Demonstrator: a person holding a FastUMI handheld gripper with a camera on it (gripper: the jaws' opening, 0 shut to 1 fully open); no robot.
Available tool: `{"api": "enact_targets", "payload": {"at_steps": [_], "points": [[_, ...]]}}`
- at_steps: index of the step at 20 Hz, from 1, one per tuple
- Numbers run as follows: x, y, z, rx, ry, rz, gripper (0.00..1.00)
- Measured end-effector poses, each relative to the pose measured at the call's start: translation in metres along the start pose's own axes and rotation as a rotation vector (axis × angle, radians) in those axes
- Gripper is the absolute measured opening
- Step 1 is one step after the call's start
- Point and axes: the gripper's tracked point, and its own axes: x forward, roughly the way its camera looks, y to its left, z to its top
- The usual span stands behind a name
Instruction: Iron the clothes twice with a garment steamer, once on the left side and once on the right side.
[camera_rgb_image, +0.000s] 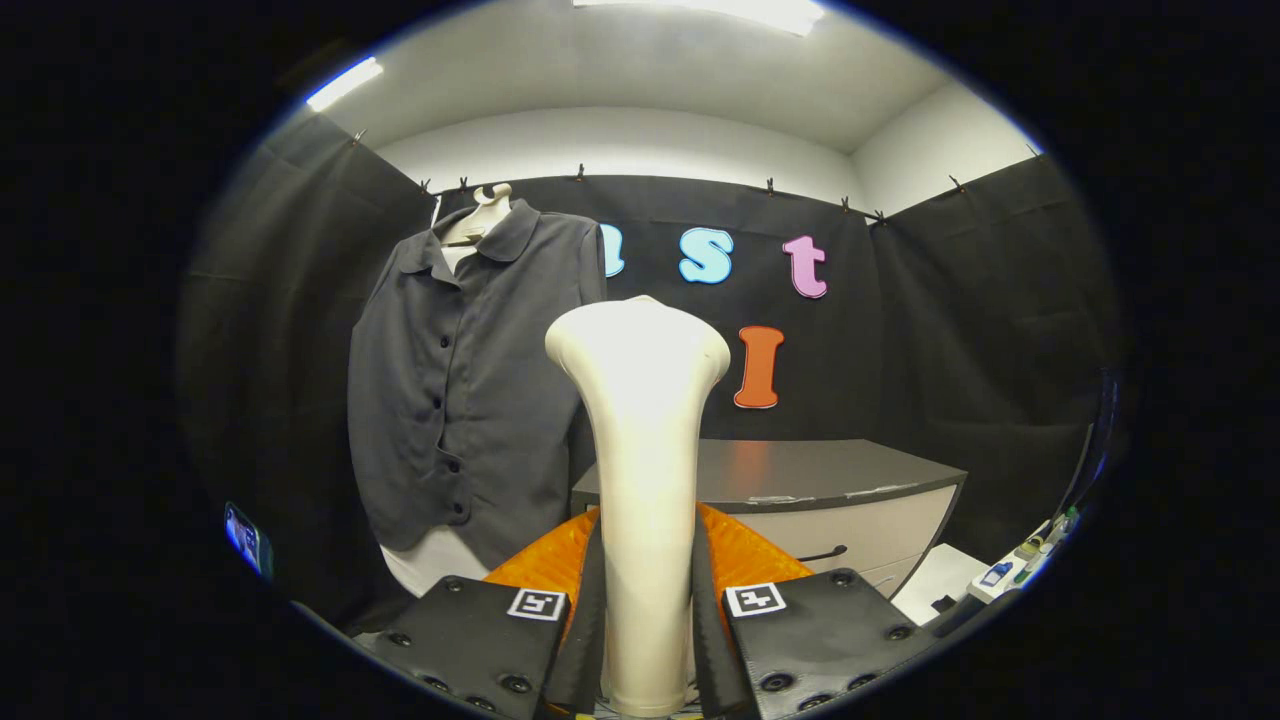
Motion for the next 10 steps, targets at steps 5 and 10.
{"api": "enact_targets", "payload": {"at_steps": [5,10], "points": [[0.0027,0.0024,-0.0034,-0.004,0.005,0.015,0.44],[0.0061,0.0074,-0.0002,0.011,-0.01,0.023,0.44]]}}
